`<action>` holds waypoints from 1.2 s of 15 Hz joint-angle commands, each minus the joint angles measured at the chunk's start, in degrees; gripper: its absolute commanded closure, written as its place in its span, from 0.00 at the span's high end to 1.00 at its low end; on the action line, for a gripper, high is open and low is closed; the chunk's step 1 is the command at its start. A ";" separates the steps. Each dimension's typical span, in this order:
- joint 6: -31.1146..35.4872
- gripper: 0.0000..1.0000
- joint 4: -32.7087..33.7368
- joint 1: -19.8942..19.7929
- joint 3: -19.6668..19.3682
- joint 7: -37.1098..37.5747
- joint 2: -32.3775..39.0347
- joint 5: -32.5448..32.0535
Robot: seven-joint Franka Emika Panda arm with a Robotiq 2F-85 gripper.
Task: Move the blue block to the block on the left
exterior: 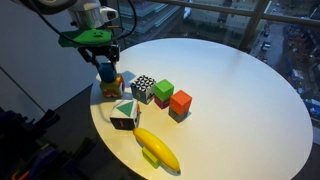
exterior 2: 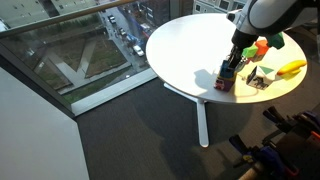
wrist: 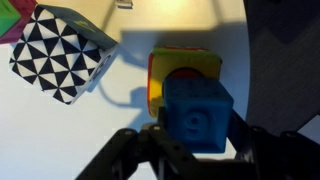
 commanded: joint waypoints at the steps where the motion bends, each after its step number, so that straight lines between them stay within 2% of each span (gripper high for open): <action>1: 1.14 0.92 -0.47 -0.56 0.51 -0.29 -0.36 1.06; 2: 1.17 0.98 -0.53 -0.60 0.51 -0.39 -0.42 1.06; 3: 1.07 1.00 -0.58 -0.63 0.51 -0.49 -0.52 1.05; 11: -0.36 1.00 -1.22 -1.04 0.87 -1.53 -2.78 2.62; 18: -3.12 1.00 -3.02 -0.39 0.72 -2.96 -8.20 6.59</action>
